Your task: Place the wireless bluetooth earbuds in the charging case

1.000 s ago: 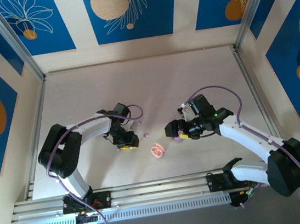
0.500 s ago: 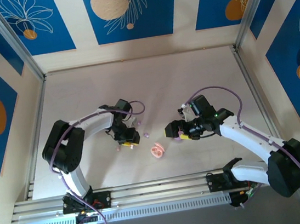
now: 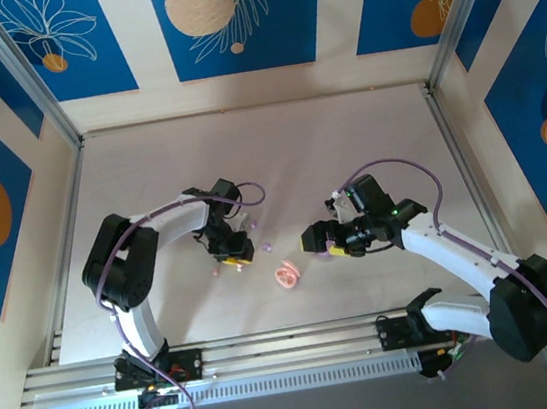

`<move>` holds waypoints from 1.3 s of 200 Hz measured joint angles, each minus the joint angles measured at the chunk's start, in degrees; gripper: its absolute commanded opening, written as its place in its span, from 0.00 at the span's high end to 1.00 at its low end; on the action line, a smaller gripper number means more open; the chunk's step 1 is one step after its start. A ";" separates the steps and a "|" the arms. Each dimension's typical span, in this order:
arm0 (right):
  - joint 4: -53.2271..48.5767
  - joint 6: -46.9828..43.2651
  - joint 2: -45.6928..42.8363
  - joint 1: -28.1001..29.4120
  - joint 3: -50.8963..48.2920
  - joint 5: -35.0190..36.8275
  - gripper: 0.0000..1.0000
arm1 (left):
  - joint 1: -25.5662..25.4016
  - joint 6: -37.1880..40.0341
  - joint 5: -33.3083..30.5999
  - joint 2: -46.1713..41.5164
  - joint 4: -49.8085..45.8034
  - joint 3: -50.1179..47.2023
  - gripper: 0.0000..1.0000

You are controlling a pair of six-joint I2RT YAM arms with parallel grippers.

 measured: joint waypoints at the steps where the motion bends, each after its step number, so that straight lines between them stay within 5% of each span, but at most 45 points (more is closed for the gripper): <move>1: 0.02 0.00 0.00 0.00 0.00 0.00 0.01 | 0.00 0.00 0.00 0.00 0.00 0.00 0.67; 206: 0.66 0.02 -0.22 -0.33 -1.01 0.00 0.01 | 0.00 -0.02 -1.73 -0.24 -1.73 0.07 0.84; 260: 0.50 0.46 -0.85 -0.33 -1.03 0.04 0.01 | -1.31 -3.08 -3.85 -8.02 -0.72 -1.49 0.85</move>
